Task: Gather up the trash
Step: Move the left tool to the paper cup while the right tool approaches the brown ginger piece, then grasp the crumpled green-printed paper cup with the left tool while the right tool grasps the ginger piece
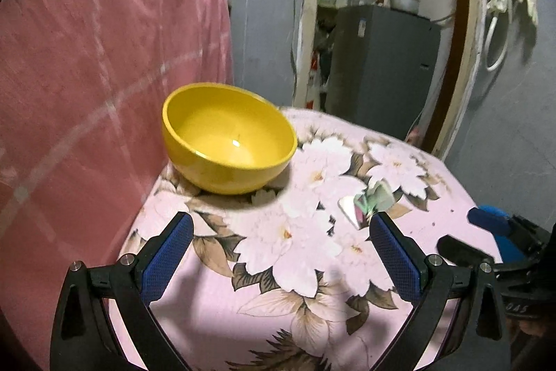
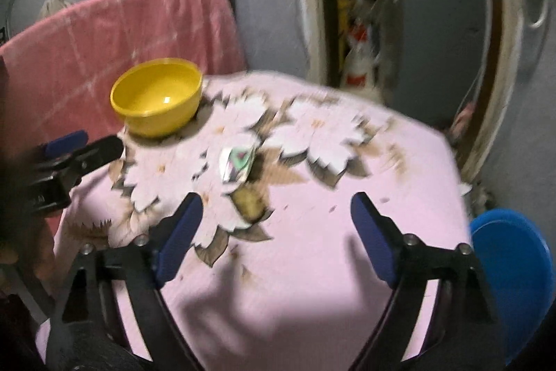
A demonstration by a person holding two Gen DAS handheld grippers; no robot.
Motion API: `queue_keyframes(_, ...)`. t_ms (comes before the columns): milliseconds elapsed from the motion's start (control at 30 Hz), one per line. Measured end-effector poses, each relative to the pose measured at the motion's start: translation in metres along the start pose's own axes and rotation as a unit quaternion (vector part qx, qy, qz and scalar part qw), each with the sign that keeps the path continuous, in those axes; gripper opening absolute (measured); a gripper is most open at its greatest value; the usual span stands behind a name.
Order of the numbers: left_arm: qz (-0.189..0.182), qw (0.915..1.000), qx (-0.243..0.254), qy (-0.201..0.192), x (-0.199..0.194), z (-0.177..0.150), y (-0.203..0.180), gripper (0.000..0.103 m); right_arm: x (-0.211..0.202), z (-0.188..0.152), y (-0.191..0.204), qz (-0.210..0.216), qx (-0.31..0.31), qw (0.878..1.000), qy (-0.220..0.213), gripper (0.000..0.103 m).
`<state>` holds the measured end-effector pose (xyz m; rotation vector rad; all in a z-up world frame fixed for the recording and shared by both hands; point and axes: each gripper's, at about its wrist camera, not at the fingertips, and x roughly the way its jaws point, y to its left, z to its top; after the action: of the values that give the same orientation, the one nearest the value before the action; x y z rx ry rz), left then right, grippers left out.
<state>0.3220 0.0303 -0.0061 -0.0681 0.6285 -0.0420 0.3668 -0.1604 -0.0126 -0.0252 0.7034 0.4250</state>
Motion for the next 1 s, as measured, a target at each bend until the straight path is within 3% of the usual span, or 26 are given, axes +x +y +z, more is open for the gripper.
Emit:
queue_keyframes(200, 0.008, 0.999, -0.007, 0.043, 0.018, -0.001, 0.005, 0.099, 0.032, 0.0, 0.014, 0.017, -0.03, 0.997, 0.062, 0.076)
queue_keyframes(400, 0.003, 0.9969, -0.019, 0.076, 0.029, -0.002, 0.01, 0.096, 0.058, 0.004, 0.017, 0.036, -0.037, 0.993, 0.102, 0.057)
queue_keyframes(533, -0.005, 0.996, -0.016, 0.088, 0.034, -0.001, 0.009, 0.092, 0.068, 0.005, 0.018, 0.046, -0.047, 0.991, 0.116, 0.035)
queue_keyframes(700, -0.023, 0.9946, -0.013, 0.1, 0.041, 0.001, 0.001, 0.087, 0.067, 0.005, 0.015, 0.047, -0.049, 0.991, 0.114, 0.033)
queue_keyframes(1000, -0.063, 0.9911, 0.026, 0.114, 0.059, 0.007, -0.033, 0.086, 0.046, 0.0, -0.024, 0.007, -0.009, 0.995, 0.098, 0.033)
